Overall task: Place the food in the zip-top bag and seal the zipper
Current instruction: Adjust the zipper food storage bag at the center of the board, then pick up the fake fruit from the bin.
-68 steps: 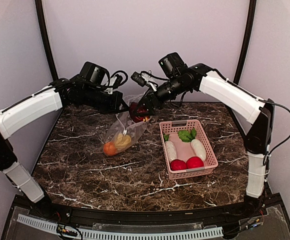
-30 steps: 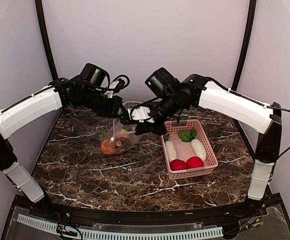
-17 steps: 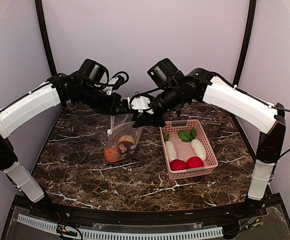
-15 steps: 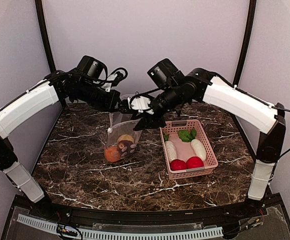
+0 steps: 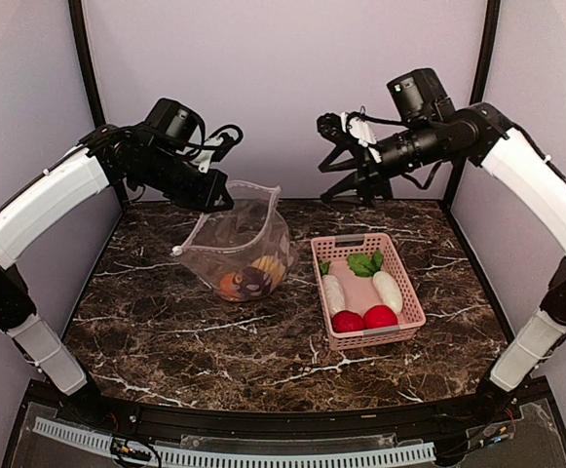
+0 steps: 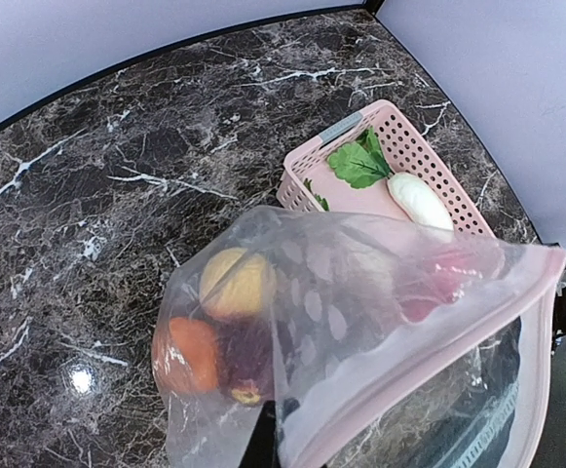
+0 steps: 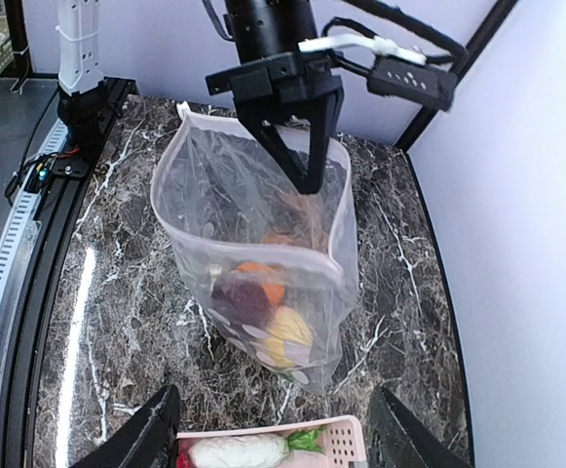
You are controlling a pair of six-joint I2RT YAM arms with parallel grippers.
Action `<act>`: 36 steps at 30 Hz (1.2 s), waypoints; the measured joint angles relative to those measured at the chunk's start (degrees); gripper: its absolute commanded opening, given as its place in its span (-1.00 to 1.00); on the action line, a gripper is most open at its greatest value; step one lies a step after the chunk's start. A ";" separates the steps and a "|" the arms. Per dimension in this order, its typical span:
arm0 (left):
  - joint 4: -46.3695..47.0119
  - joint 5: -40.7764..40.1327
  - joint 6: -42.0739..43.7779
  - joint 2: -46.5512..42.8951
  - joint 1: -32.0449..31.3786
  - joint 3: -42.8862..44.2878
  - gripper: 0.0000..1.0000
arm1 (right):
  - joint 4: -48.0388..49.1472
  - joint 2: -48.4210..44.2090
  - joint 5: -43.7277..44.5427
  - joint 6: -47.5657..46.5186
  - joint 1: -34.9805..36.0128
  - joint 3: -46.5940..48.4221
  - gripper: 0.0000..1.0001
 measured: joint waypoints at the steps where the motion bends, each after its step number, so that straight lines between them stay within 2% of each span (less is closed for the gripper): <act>1: -0.15 -0.37 0.00 0.04 0.00 -0.02 -0.99 | 0.33 -1.64 -0.48 0.37 -1.44 -2.60 0.26; 9: -0.20 -1.44 0.11 0.04 0.00 -0.02 -0.99 | 2.23 -7.48 -0.39 2.01 -7.10 -26.58 0.30; 15: -0.20 -2.19 0.63 0.04 0.00 -0.24 -0.99 | 2.69 -8.74 2.86 1.95 -9.18 -36.59 0.34; 23: 0.13 -2.25 0.61 0.04 0.00 -2.97 -0.99 | 2.75 -9.16 5.25 1.25 -9.22 -42.53 0.41; 36: 1.38 -2.03 0.59 0.04 0.00 -5.16 -0.99 | 0.17 -2.73 10.91 -0.44 -9.38 -44.50 0.48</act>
